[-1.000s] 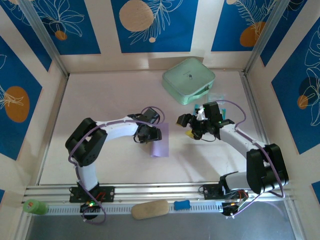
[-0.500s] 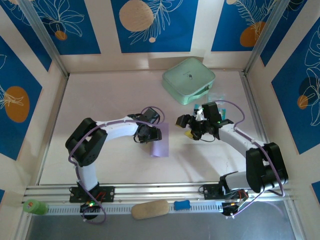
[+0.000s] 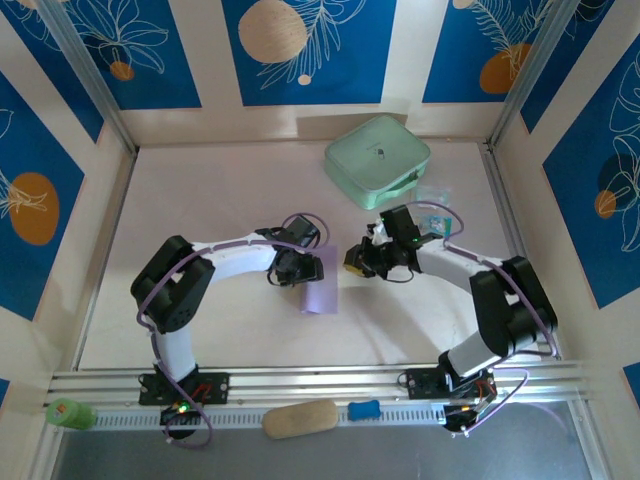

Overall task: Fold a paper plane with a square sheet of paper (pick it up from the middle)
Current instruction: First fold the square sheet of paper in half at the center of the table, then hold the square sheet of paper at the center of the table.

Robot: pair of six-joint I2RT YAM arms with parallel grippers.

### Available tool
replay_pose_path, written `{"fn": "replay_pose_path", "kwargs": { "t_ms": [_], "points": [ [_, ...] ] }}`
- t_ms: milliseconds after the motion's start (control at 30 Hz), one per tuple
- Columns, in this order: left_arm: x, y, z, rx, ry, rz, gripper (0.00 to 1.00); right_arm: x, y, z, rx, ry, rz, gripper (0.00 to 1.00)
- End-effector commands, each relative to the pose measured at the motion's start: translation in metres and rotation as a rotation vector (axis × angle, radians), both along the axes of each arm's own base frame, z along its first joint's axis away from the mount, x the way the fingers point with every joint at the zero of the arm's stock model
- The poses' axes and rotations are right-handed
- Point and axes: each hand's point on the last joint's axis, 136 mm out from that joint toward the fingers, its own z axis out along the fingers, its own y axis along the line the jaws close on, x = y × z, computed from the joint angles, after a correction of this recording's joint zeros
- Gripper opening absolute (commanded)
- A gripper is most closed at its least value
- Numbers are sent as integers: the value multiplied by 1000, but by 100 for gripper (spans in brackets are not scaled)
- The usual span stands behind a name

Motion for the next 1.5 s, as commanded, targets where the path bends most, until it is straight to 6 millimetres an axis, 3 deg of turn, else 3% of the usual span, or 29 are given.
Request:
{"fn": "replay_pose_path", "kwargs": {
  "t_ms": [0, 300, 833, 1233, 1333, 1467],
  "points": [
    [-9, 13, -52, 70, 58, -1, 60, 4, 14, -6, -21, -2, 21, 10],
    [-9, 13, -52, 70, 58, 1, 60, 2, 32, -26, -47, -1, 59, 1],
    [-9, 12, -53, 66, 58, -2, 60, 1, 47, -40, -48, 18, 111, 1],
    [-10, 11, -51, 57, 64, -3, 60, -23, 17, -89, -265, 77, 166, 1],
    [-8, 7, -41, 32, 58, 0, 60, -22, 8, -92, -307, 60, 186, 1],
    [0, -3, -14, -26, 9, 4, 61, -18, 4, -88, -318, 13, 245, 1]
  ]
}}
